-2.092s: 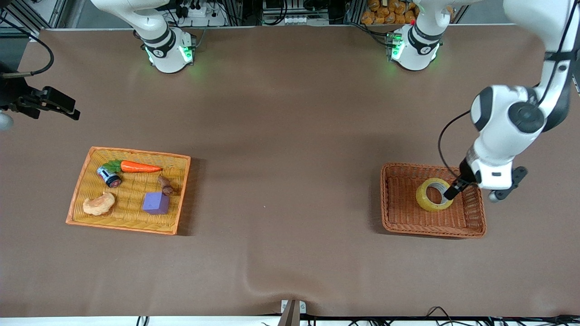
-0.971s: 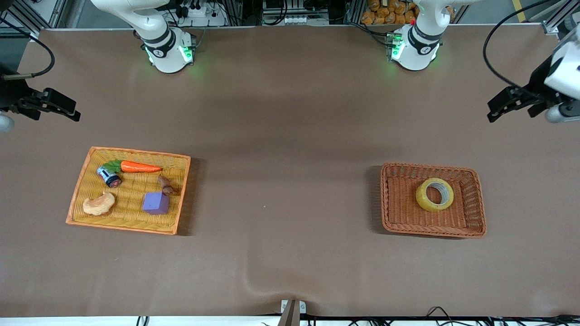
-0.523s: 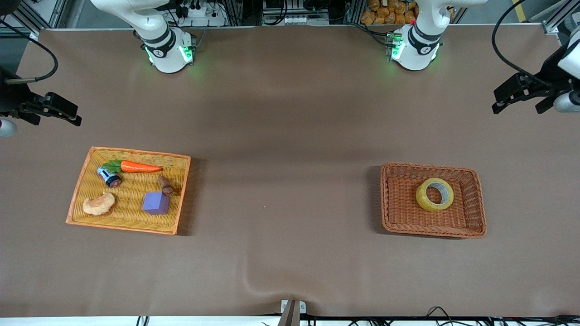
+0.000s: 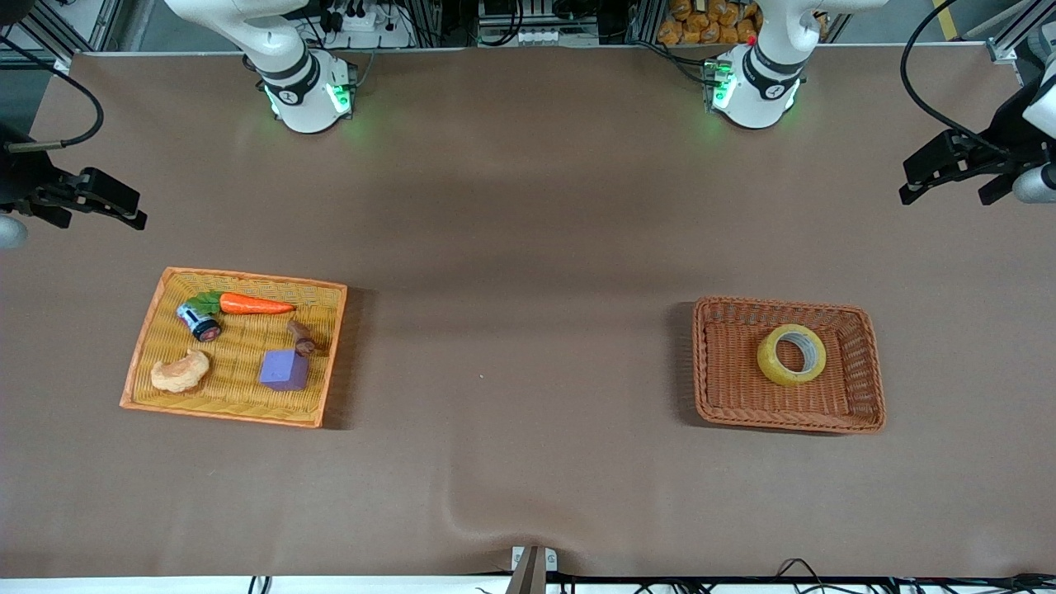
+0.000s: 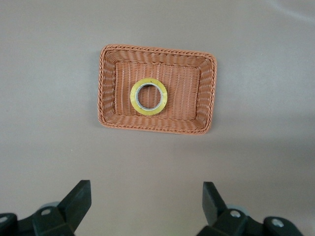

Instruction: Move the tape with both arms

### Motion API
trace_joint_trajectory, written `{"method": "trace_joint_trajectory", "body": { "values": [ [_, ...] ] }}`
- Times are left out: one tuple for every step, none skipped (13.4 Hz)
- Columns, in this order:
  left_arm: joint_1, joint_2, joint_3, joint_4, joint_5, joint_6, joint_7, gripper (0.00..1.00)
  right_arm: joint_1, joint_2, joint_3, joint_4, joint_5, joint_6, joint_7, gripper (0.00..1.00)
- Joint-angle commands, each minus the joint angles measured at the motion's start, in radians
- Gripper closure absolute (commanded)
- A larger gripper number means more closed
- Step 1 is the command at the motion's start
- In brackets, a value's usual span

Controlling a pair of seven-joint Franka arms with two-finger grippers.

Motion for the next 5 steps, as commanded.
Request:
{"method": "trace_joint_trajectory", "body": {
  "values": [
    [0.018, 0.005, -0.024, 0.023, -0.010, -0.026, 0.043, 0.00, 0.002, 0.011, -0.003, 0.025, -0.012, -0.012, -0.009, 0.00],
    [0.034, 0.005, -0.038, 0.022, -0.010, -0.026, 0.055, 0.00, 0.000, 0.011, -0.003, 0.025, -0.011, -0.012, -0.009, 0.00],
    [0.049, 0.005, -0.050, 0.022, -0.008, -0.026, 0.058, 0.00, 0.002, 0.011, -0.003, 0.025, -0.008, -0.012, -0.007, 0.00],
    [0.063, 0.007, -0.067, 0.022, -0.010, -0.026, 0.058, 0.00, 0.003, 0.011, -0.003, 0.025, -0.003, -0.011, -0.006, 0.00],
    [0.071, 0.007, -0.071, 0.022, -0.010, -0.024, 0.058, 0.00, 0.003, 0.011, -0.003, 0.025, -0.003, -0.011, -0.006, 0.00]
  ]
}}
